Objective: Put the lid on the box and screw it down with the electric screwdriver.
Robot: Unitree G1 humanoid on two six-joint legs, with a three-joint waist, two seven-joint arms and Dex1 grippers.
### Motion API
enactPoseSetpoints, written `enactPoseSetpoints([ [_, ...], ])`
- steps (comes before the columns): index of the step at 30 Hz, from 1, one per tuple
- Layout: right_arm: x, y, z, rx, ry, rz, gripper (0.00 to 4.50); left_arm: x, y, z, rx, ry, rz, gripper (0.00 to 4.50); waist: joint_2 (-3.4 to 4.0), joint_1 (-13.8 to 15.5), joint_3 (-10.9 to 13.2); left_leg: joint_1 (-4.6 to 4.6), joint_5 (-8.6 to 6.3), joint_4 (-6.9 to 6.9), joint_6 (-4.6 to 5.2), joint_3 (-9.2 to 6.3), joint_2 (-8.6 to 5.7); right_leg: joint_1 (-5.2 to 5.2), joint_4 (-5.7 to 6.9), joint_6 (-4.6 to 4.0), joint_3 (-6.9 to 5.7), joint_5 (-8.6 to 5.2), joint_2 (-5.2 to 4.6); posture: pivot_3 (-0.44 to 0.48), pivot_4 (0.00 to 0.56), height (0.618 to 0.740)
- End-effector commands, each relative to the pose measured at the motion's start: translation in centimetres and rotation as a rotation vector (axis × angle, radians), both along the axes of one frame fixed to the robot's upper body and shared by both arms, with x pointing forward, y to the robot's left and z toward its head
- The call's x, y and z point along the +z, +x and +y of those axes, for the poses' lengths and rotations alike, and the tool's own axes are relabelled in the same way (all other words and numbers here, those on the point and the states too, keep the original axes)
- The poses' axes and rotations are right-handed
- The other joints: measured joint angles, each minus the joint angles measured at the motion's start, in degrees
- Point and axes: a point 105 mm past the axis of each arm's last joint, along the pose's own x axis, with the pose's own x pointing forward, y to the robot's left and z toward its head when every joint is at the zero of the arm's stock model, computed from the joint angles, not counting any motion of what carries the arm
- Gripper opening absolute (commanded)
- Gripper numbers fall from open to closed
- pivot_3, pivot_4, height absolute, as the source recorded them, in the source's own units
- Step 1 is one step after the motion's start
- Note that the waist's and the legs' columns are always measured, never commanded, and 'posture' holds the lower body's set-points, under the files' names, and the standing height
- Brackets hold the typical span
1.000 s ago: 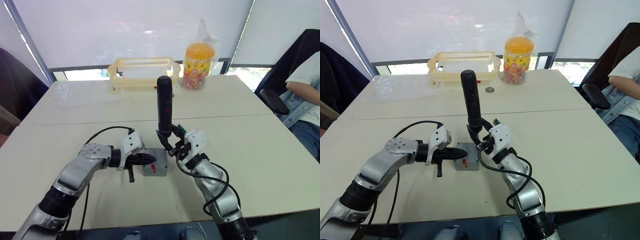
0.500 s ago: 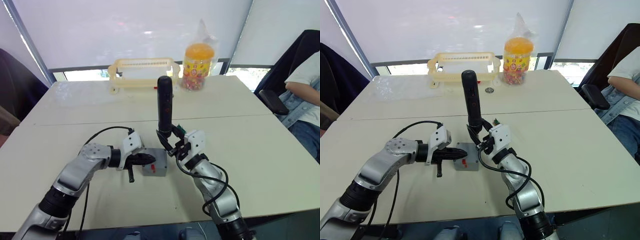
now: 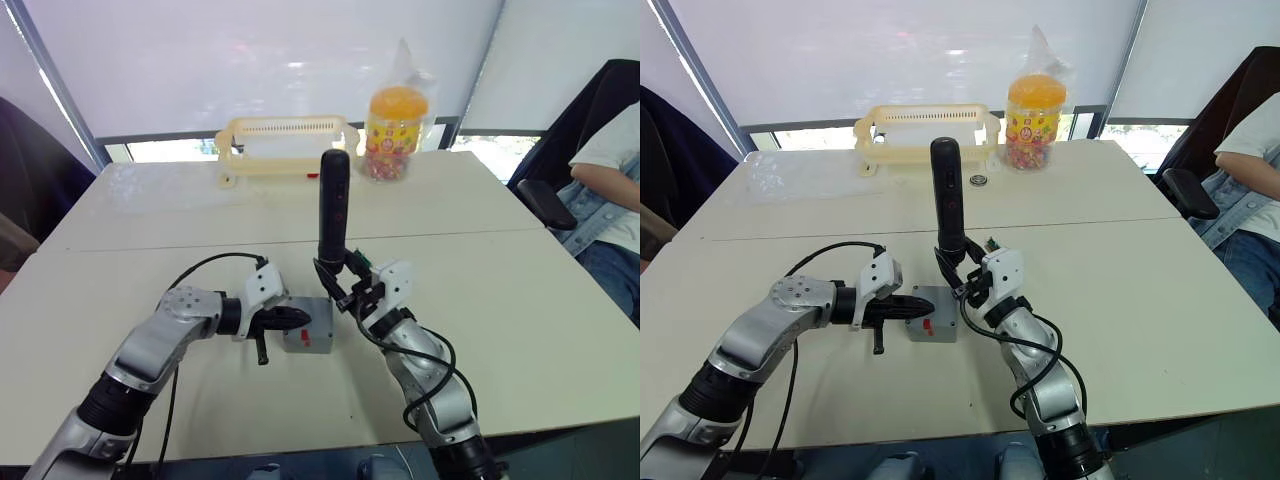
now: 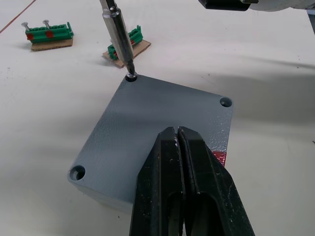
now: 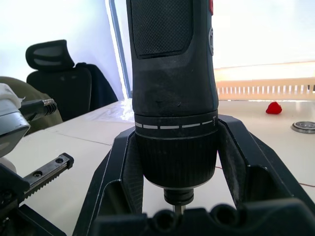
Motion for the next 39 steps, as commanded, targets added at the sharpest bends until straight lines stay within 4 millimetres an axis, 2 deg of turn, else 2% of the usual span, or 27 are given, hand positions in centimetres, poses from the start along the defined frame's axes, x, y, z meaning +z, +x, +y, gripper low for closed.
enactPoseSetpoints([
  [1,-6.8,-0.3,-0.2,0.011,-0.052,0.256,1.72,-1.3,-0.1,0.7,0.031,0.038,0.042,0.04,-0.01,0.0,0.0,-0.01,0.00,0.00,0.00,-0.01,0.00,0.00,0.00,0.00,0.00,0.00,0.00,0.000,0.150,0.740],
  [10,-6.4,-0.1,0.1,-0.004,-0.094,0.168,1.72,-1.4,-0.2,0.9,0.034,0.045,0.040,0.04,0.03,-0.2,0.0,-0.02,-0.01,-0.17,-0.01,-0.03,0.05,-0.04,-0.16,-0.04,-0.01,-0.04,-0.02,0.000,0.150,0.740],
  [20,-6.4,0.6,-0.7,-0.068,-0.122,0.109,1.72,-1.3,-0.1,1.0,0.033,0.048,0.037,0.04,0.03,0.0,0.0,-0.03,0.00,-0.43,-0.01,-0.06,0.06,-0.01,-0.59,-0.07,-0.06,-0.01,0.01,0.000,0.150,0.740],
  [26,-5.6,1.1,-1.5,-0.127,-0.114,0.057,1.72,-1.3,-0.1,1.0,0.033,0.049,0.037,0.04,-0.08,0.2,-0.1,-0.03,0.01,-0.73,0.00,-0.06,0.02,0.00,-0.78,-0.09,-0.17,0.02,0.03,0.000,0.150,0.740],
  [39,-4.6,0.8,-1.0,-0.114,-0.053,0.019,1.72,-1.5,-0.1,0.9,0.034,0.050,0.048,0.04,-0.02,0.2,0.0,-0.05,0.01,-0.77,0.00,-0.06,0.00,-0.01,-0.81,-0.07,-0.18,0.01,0.02,0.000,0.150,0.740],
])
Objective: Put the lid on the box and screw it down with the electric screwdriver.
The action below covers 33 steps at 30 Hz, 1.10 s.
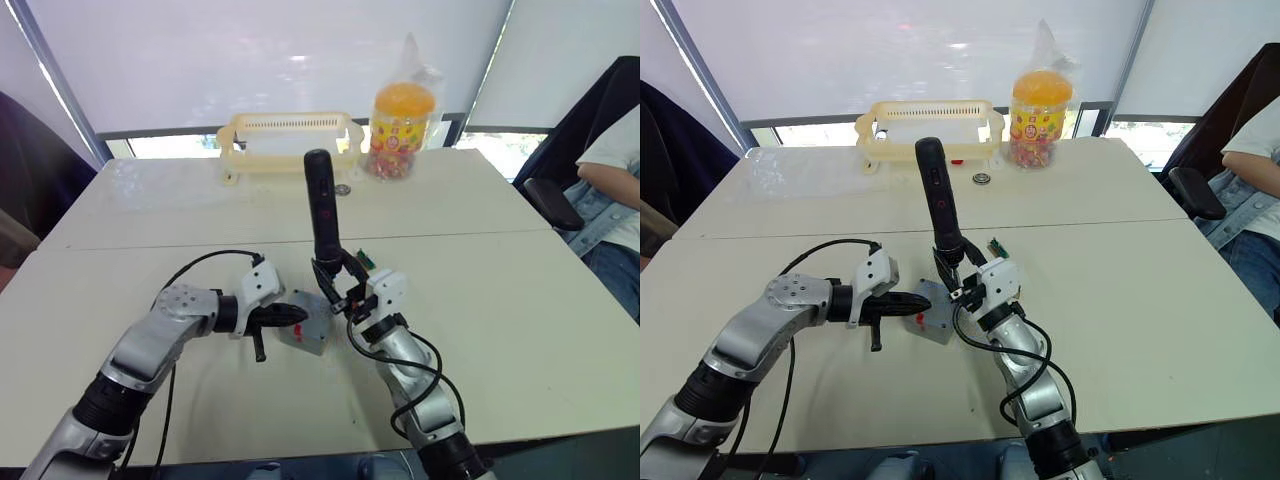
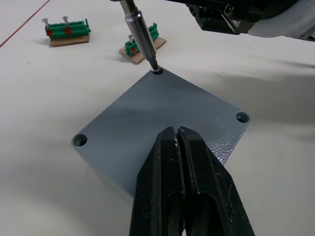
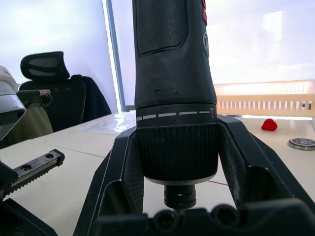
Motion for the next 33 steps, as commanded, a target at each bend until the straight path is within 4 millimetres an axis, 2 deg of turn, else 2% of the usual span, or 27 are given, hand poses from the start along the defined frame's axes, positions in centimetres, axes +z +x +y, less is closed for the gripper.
enactPoseSetpoints([
  [1,-4.0,0.4,-1.2,-0.051,-0.046,0.146,1.72,-1.9,-0.3,0.5,0.021,0.046,0.066,0.04,0.00,0.0,0.0,0.00,0.00,0.00,0.00,0.00,0.00,0.00,0.00,0.00,0.00,0.00,0.00,0.000,0.150,0.740],
  [33,-5.5,-0.3,-2.4,-0.088,-0.067,0.152,1.72,-2.8,-0.8,0.2,0.019,0.039,0.105,0.04,-0.04,0.1,0.0,0.01,0.00,-0.01,0.00,-0.01,0.00,0.03,-0.03,0.01,0.00,-0.01,-0.03,0.000,0.150,0.740],
])
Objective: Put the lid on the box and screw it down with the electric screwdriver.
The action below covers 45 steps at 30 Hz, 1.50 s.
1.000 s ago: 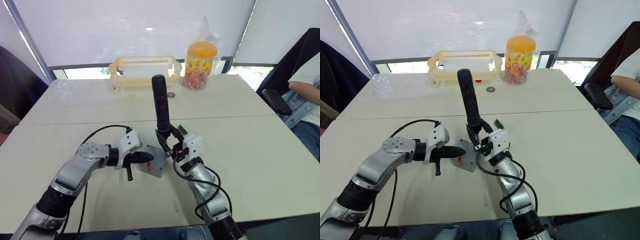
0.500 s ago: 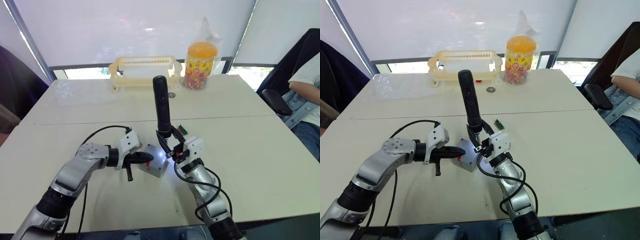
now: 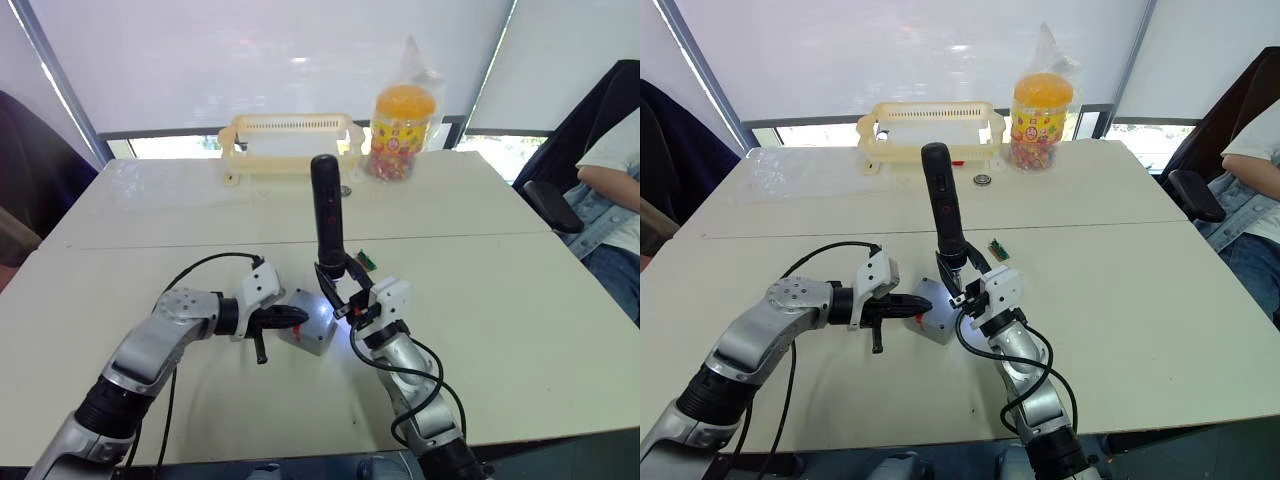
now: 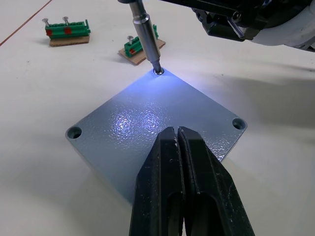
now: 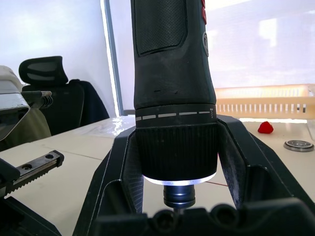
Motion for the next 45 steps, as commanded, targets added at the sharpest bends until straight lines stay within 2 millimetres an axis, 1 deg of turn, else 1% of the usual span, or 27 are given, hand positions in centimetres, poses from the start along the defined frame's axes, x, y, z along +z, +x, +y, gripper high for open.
enactPoseSetpoints([
  [1,-4.9,0.3,-1.9,-0.071,-0.079,0.171,1.72,-2.4,-0.5,0.4,0.018,0.054,0.089,0.04,0.01,0.0,0.0,0.00,0.00,0.00,0.00,0.00,0.00,0.00,0.00,0.00,0.00,0.00,0.00,0.000,0.150,0.740],
  [14,-4.4,0.3,-2.2,-0.081,-0.085,0.147,1.72,-2.3,-0.5,0.2,0.013,0.049,0.087,0.04,0.01,0.1,0.0,-0.01,0.00,0.00,0.00,-0.01,-0.01,0.00,-0.01,0.00,0.00,0.00,-0.01,0.000,0.150,0.740],
  [16,-4.0,0.3,-2.3,-0.086,-0.083,0.134,1.72,-2.4,-0.5,0.1,0.013,0.048,0.091,0.04,0.01,0.1,0.0,-0.02,0.00,0.00,0.00,-0.01,-0.01,0.00,-0.01,0.00,0.00,0.00,-0.01,0.000,0.150,0.740],
  [18,-3.1,0.5,-2.6,-0.099,-0.074,0.108,1.72,-2.6,-0.6,0.1,0.013,0.049,0.095,0.04,0.03,0.1,0.0,-0.03,0.00,0.00,0.00,-0.01,-0.02,-0.01,-0.02,0.01,0.00,-0.01,-0.02,0.000,0.150,0.740],
  [20,-1.6,0.7,-2.9,-0.113,-0.056,0.070,1.72,-2.9,-0.6,0.1,0.013,0.056,0.100,0.04,0.02,0.2,0.0,-0.05,0.00,0.01,0.00,-0.02,-0.03,-0.01,-0.02,0.01,0.00,0.00,-0.02,0.000,0.150,0.740],
  [23,2.8,0.6,-3.5,-0.135,-0.002,-0.031,1.72,-3.8,-0.5,0.2,0.018,0.088,0.104,0.04,0.19,0.6,0.1,-0.11,0.00,0.02,0.00,-0.03,-0.06,-0.05,-0.03,0.01,-0.01,0.00,-0.05,0.000,0.150,0.740],
  [25,6.2,-0.1,-3.5,-0.130,0.037,-0.101,1.72,-4.4,-0.3,0.4,0.024,0.109,0.105,0.04,0.32,1.3,0.3,-0.18,0.00,0.03,0.00,-0.03,-0.06,-0.12,-0.02,0.00,-0.01,0.00,-0.05,0.000,0.150,0.740],
  [26,7.3,-0.4,-3.5,-0.125,0.046,-0.119,1.72,-4.6,-0.3,0.4,0.025,0.115,0.106,0.04,0.40,1.4,0.4,-0.23,0.01,0.02,0.00,-0.03,-0.07,-0.17,-0.02,0.00,-0.01,0.00,-0.04,0.000,0.150,0.740],
  [31,11.2,-1.6,-3.8,-0.131,0.088,-0.172,1.72,-5.0,-0.3,0.3,0.020,0.110,0.108,0.04,0.47,1.2,0.4,-0.34,0.01,-0.05,0.00,-0.03,-0.09,-0.30,-0.02,-0.06,-0.02,0.06,-0.05,0.000,0.150,0.740],
  [34,12.2,-1.5,-4.3,-0.146,0.101,-0.169,1.72,-4.9,-0.3,0.1,0.019,0.097,0.104,0.04,0.51,0.8,0.4,-0.28,0.01,-0.18,0.00,-0.01,-0.07,-0.34,-0.01,-0.05,-0.03,0.05,-0.02,0.000,0.150,0.740],
  [36,12.9,-1.3,-5.0,-0.163,0.112,-0.161,1.72,-4.3,-0.1,-0.2,0.024,0.066,0.090,0.04,0.56,0.7,0.5,-0.27,0.01,-0.19,0.00,-0.01,-0.06,-0.33,0.00,-0.05,-0.04,0.05,-0.01,0.000,0.150,0.740],
  [38,13.6,-0.5,-6.7,-0.193,0.155,-0.100,1.72,-2.8,0.2,-0.6,0.032,0.006,0.064,0.04,0.56,0.7,0.5,-0.30,0.02,-0.12,0.01,0.02,-0.06,-0.33,0.00,-0.05,-0.03,0.06,-0.02,0.000,0.150,0.740],
  [40,13.7,0.3,-8.3,-0.225,0.150,-0.035,1.72,-1.2,0.5,-0.8,0.047,-0.066,0.062,0.04,0.53,1.0,0.6,-0.37,0.02,-0.04,0.01,0.01,-0.08,-0.33,-0.01,-0.07,-0.04,0.08,-0.03,0.000,0.150,0.740],
  [41,14.0,0.6,-9.3,-0.227,0.162,0.004,1.72,0.0,0.5,-0.7,0.050,-0.101,0.058,0.04,0.53,1.0,0.8,-0.39,0.02,-0.02,0.02,0.01,-0.08,-0.34,0.00,-0.10,-0.04,0.09,-0.03,0.000,0.150,0.740],
  [42,13.9,1.0,-10.4,-0.226,0.148,0.078,1.72,1.2,0.3,-0.5,0.041,-0.123,0.049,0.04,0.52,1.0,0.9,-0.44,0.02,-0.03,0.02,0.01,-0.09,-0.38,0.00,-0.11,-0.04,0.11,-0.03,0.000,0.150,0.740],
  [43,13.8,1.1,-11.3,-0.218,0.126,0.135,1.72,2.4,-0.1,-0.2,0.026,-0.129,0.036,0.04,0.54,0.9,0.9,-0.63,0.02,-0.03,0.02,0.00,-0.09,-0.54,0.00,-0.12,-0.04,0.12,-0.03,0.000,0.150,0.740],
  [44,13.9,1.1,-12.0,-0.211,0.109,0.176,1.72,3.1,-0.5,-0.1,0.014,-0.130,0.030,0.04,0.54,0.8,1.1,-1.19,0.06,0.08,0.01,0.01,-0.10,-1.15,0.15,0.05,-0.04,0.27,-0.02,0.000,0.150,0.740],
  [45,13.8,1.1,-12.3,-0.207,0.096,0.203,1.72,3.4,-0.7,-0.1,0.009,-0.127,0.029,0.04,0.56,0.8,1.2,-1.37,0.08,0.07,-0.02,0.04,-0.11,-1.36,0.17,0.06,-0.03,0.31,-0.02,0.000,0.150,0.740],
])
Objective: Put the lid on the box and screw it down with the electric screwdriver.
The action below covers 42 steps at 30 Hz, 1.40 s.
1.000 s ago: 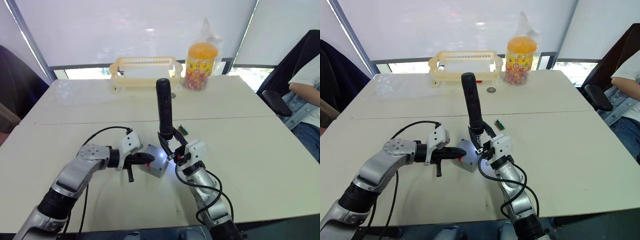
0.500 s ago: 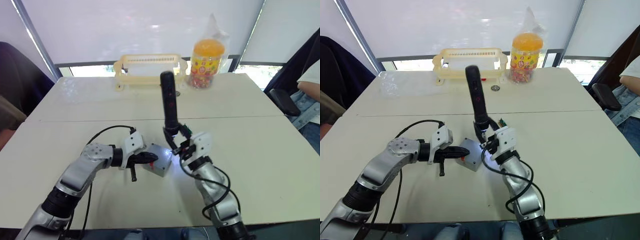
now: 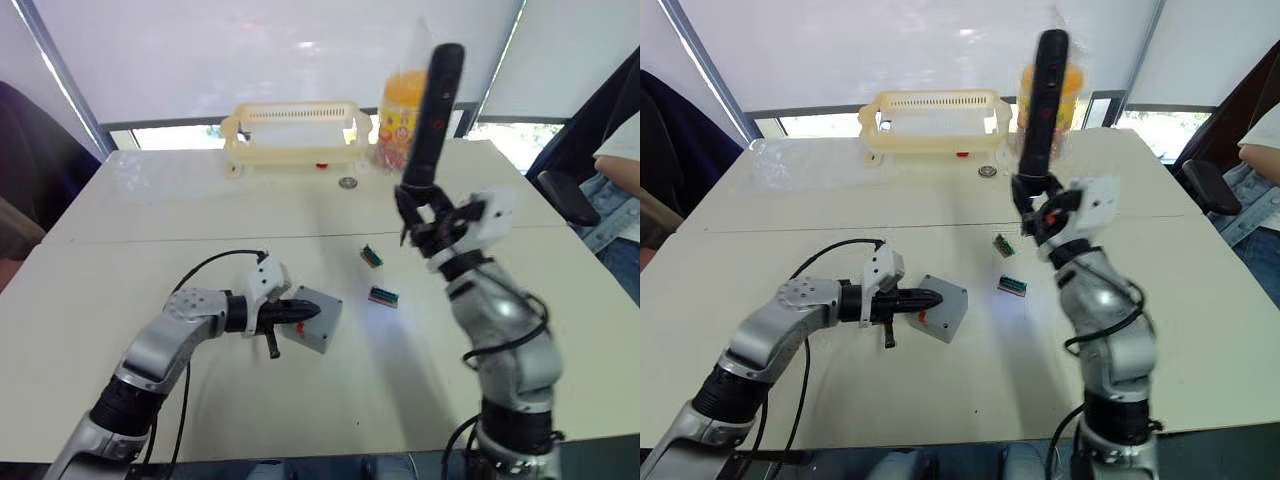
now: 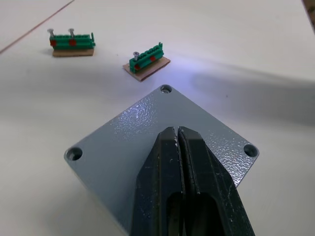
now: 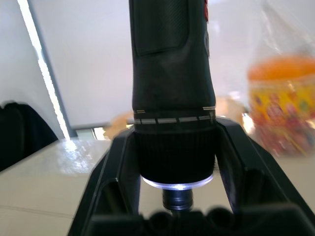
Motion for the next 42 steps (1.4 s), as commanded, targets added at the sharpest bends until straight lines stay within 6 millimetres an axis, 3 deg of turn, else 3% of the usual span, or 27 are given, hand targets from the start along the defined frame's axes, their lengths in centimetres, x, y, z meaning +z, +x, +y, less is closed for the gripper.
enactPoseSetpoints([
  [1,1.2,-1.2,-1.9,0.033,-0.017,0.086,1.72,2.3,-0.9,0.8,-0.014,-0.001,-0.021,0.04,0.06,0.0,0.1,-0.09,0.01,-0.08,-0.01,0.00,0.00,-0.13,0.01,0.01,-0.01,0.01,0.00,0.000,0.150,0.740],
  [5,-5.2,-2.8,-6.3,-0.018,-0.049,0.598,1.72,4.0,-2.8,2.0,-0.054,0.089,-0.079,0.04,0.20,-0.7,0.3,-0.83,0.04,-0.16,-0.08,0.03,0.05,-0.91,0.11,0.01,-0.05,0.01,0.00,0.000,0.150,0.740],
  [9,-8.4,-5.4,-7.5,0.062,-0.028,0.770,1.72,4.5,-4.2,2.0,-0.096,0.119,-0.089,0.04,0.37,-0.6,0.4,-0.95,0.00,-0.24,-0.02,0.15,0.01,-0.89,-0.18,0.04,-0.08,-0.01,-0.11,0.000,0.150,0.740],
  [14,-10.4,-7.1,-8.0,0.099,0.021,0.918,1.72,4.7,-4.5,1.4,-0.105,0.119,-0.107,0.04,0.40,-1.3,0.8,-0.86,-0.25,0.25,0.44,0.53,-0.13,-0.71,-0.17,0.32,0.19,0.15,-0.25,0.000,0.150,0.740],
  [24,-11.8,-7.0,-8.9,-0.043,0.069,1.045,1.72,3.8,-3.1,1.8,-0.020,0.094,-0.106,0.04,0.17,-1.0,1.0,-0.74,-0.21,1.14,0.56,0.44,-0.04,-0.11,-0.14,0.15,0.20,0.32,0.00,0.000,0.150,0.740],
  [25,-11.9,-7.0,-8.9,-0.053,0.065,1.054,1.72,3.7,-3.0,1.9,-0.012,0.093,-0.103,0.04,0.17,-1.1,1.0,-0.74,-0.22,1.14,0.56,0.44,-0.03,-0.11,-0.14,0.22,0.20,0.35,0.01,0.000,0.150,0.740],
  [30,-11.1,-6.3,-8.9,-0.082,0.010,1.014,4.19,3.9,-1.3,3.1,0.094,0.021,-0.082,0.00,0.16,-0.9,1.0,-0.74,-0.22,1.11,0.56,0.46,-0.02,-0.11,-0.13,0.36,0.15,0.42,0.03,0.000,0.150,0.740],
  [31,-10.5,-6.1,-9.1,-0.092,-0.014,0.982,4.35,3.9,-0.8,3.5,0.133,-0.001,-0.079,0.00,0.16,-0.8,1.0,-0.74,-0.22,1.12,0.56,0.46,-0.02,-0.11,-0.13,0.36,0.15,0.42,0.03,0.000,0.150,0.740],
  [37,-2.6,-2.3,-9.6,-0.111,-0.180,0.578,4.35,3.0,1.2,6.8,0.348,-0.044,-0.081,0.00,0.20,-1.1,1.0,-0.69,-0.22,1.23,0.56,0.50,-0.02,-0.11,-0.10,0.38,0.21,0.50,0.04,0.000,0.150,0.740],
  [39,-1.4,-2.1,-7.2,0.005,-0.259,0.476,4.35,2.1,1.2,7.3,0.376,-0.025,-0.074,0.00,0.17,-0.9,1.0,-0.70,-0.22,1.22,0.56,0.52,-0.03,-0.11,-0.11,0.39,0.15,0.50,0.07,0.000,0.150,0.740],
  [42,-3.2,-3.4,-2.4,0.251,-0.277,0.451,4.35,0.9,1.5,7.5,0.412,-0.011,-0.071,0.00,0.03,-0.7,1.0,-0.71,-0.22,1.12,0.55,0.46,0.04,-0.11,-0.11,0.40,0.06,0.50,0.15,0.000,0.150,0.740],
])
